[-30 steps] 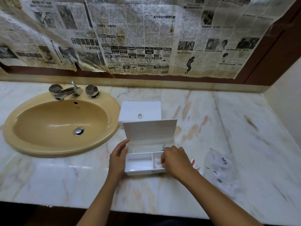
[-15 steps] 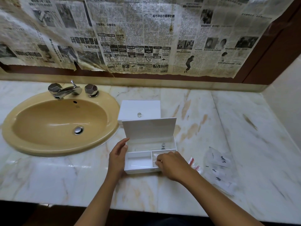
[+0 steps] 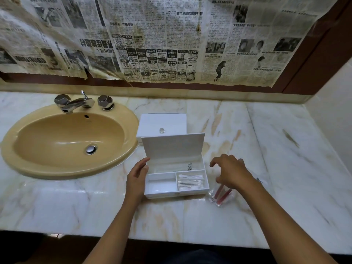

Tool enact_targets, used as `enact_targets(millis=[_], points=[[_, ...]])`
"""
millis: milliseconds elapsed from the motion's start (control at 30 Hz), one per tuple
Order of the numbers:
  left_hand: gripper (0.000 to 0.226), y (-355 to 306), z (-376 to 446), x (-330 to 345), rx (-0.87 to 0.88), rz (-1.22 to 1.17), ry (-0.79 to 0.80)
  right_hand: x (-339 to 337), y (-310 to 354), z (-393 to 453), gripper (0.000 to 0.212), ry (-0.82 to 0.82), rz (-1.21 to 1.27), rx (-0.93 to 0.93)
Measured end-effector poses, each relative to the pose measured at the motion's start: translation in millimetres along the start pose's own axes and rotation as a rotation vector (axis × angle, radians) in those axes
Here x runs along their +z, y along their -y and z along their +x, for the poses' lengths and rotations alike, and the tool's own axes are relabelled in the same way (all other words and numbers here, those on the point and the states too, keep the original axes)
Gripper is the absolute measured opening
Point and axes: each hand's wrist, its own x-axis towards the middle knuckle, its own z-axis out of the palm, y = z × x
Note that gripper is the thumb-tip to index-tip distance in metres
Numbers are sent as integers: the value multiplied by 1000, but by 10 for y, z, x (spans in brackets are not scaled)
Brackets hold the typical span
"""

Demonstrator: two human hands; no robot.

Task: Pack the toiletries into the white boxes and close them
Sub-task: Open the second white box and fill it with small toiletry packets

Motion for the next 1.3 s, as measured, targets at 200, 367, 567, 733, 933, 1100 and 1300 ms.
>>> enact_targets(millis=[200,367,567,733,933,1100,1300], points=[[28,1,-2,5,-1,1,-2,280,-65,-63,87,264,-156,-33],[28,-7,-1,12,-6,0,-10,561,-14,-61,67,159,-168,-61],[28,-15,6,9,-1,10,-9,591,-64,59,35,14,-112,2],[28,-12,0,21,-8,3,-8,542,-78,115,26,-133,-73,95],[29,-1,12,14,-9,15,-11,487,-57,108,28,-170,140,87],[28,-6,17,16,-11,8,-16,476,-24,137,28,-178,314,96],[28,6,21,10,-11,13,-14,376,8,128,19,-268,496,125]])
